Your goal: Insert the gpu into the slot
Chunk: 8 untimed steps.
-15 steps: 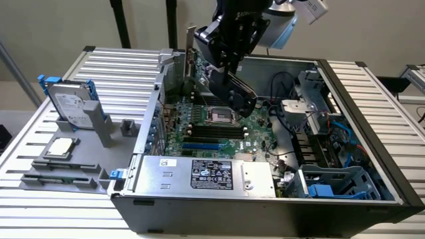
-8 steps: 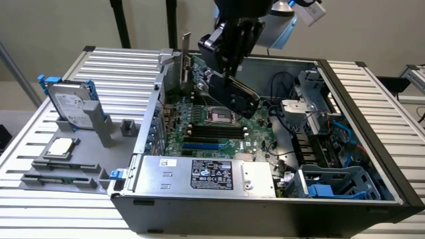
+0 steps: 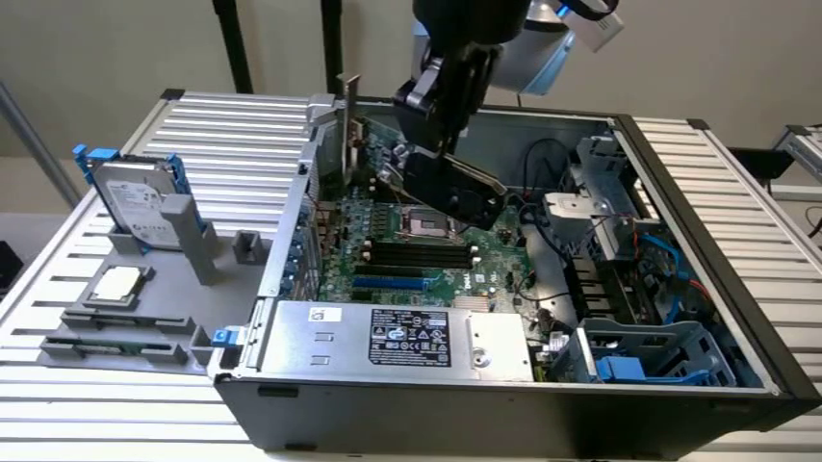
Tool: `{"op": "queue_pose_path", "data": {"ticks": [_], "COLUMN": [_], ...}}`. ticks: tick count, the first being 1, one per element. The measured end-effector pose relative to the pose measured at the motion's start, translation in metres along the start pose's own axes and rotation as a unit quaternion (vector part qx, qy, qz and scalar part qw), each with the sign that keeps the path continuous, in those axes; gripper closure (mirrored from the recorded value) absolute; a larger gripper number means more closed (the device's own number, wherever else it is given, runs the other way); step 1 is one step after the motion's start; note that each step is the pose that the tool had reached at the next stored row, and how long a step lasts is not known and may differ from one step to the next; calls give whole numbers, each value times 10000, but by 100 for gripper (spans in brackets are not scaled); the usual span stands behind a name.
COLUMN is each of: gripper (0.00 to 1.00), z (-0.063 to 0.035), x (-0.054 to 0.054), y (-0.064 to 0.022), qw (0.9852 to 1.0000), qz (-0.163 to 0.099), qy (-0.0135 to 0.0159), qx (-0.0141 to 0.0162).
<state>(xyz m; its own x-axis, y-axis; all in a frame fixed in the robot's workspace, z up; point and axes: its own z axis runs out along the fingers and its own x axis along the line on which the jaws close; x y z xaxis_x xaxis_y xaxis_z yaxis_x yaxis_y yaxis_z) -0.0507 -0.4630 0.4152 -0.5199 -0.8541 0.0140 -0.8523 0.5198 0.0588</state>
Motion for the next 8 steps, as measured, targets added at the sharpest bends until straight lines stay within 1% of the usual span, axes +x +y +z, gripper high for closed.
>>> {"op": "queue_pose_path", "data": {"ticks": [2,5,8], "gripper": [74,74,74], "z": [9,20,31], "x": [0,0,-1], "y": [0,-1,-1], "qw": [9999,9993,9982], "qz": [-153,-365,-571], "qy": [-31,-98,-163], "qx": [-7,-34,-64]}}
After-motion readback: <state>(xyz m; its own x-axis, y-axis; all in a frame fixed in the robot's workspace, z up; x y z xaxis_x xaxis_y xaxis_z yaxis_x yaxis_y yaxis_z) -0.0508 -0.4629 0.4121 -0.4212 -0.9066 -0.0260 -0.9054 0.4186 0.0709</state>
